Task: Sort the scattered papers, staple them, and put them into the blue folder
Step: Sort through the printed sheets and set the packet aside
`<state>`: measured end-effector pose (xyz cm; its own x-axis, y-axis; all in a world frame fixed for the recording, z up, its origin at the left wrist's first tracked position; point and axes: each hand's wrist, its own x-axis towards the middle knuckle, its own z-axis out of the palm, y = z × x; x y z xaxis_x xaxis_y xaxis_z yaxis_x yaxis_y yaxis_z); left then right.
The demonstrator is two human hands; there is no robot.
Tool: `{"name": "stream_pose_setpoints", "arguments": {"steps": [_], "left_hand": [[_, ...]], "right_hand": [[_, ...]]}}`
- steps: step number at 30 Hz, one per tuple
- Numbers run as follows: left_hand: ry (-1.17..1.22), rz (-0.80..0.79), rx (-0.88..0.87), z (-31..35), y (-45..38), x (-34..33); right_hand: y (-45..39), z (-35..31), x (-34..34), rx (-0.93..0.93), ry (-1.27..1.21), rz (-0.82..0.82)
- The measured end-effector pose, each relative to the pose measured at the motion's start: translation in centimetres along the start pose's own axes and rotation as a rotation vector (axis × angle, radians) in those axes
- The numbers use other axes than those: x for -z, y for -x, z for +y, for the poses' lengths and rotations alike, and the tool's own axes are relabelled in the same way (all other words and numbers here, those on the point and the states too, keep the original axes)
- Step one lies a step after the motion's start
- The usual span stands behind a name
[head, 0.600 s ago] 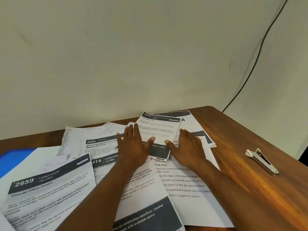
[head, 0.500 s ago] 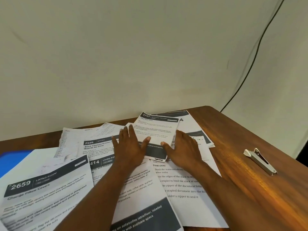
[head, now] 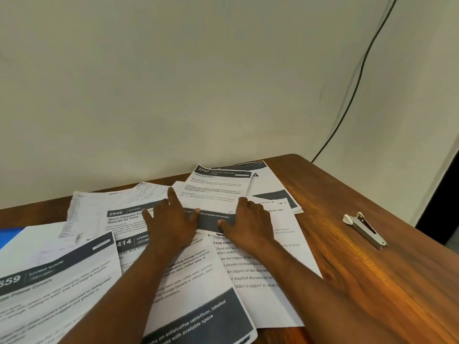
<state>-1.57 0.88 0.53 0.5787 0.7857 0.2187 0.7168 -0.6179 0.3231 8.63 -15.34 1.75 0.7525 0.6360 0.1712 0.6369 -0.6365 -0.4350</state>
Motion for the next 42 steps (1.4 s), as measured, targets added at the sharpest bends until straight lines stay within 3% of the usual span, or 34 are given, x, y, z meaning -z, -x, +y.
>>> {"name": "stream_pose_setpoints", "arguments": {"steps": [13, 19, 26, 34, 42], "left_hand": [[-0.035, 0.004, 0.071, 0.3, 0.9, 1.3], [-0.023, 0.049, -0.123, 3.4, 3.3, 1.2], [-0.026, 0.036, -0.310, 7.6, 7.6, 1.4], [-0.049, -0.069, -0.105, 8.8, 10.8, 1.5], [-0.080, -0.105, -0.019, 9.0, 10.7, 1.7]], "right_hand": [[-0.6, 1.3, 2.4, -0.102, -0.114, -0.020], [0.1, 6.0, 5.7, -0.279, -0.014, 0.137], [1.0, 9.9, 5.6, -0.392, -0.055, 0.035], [3.0, 7.7, 7.1, -0.380, -0.101, -0.019], [2.8, 7.2, 6.7, -0.402, -0.154, 0.003]]}}
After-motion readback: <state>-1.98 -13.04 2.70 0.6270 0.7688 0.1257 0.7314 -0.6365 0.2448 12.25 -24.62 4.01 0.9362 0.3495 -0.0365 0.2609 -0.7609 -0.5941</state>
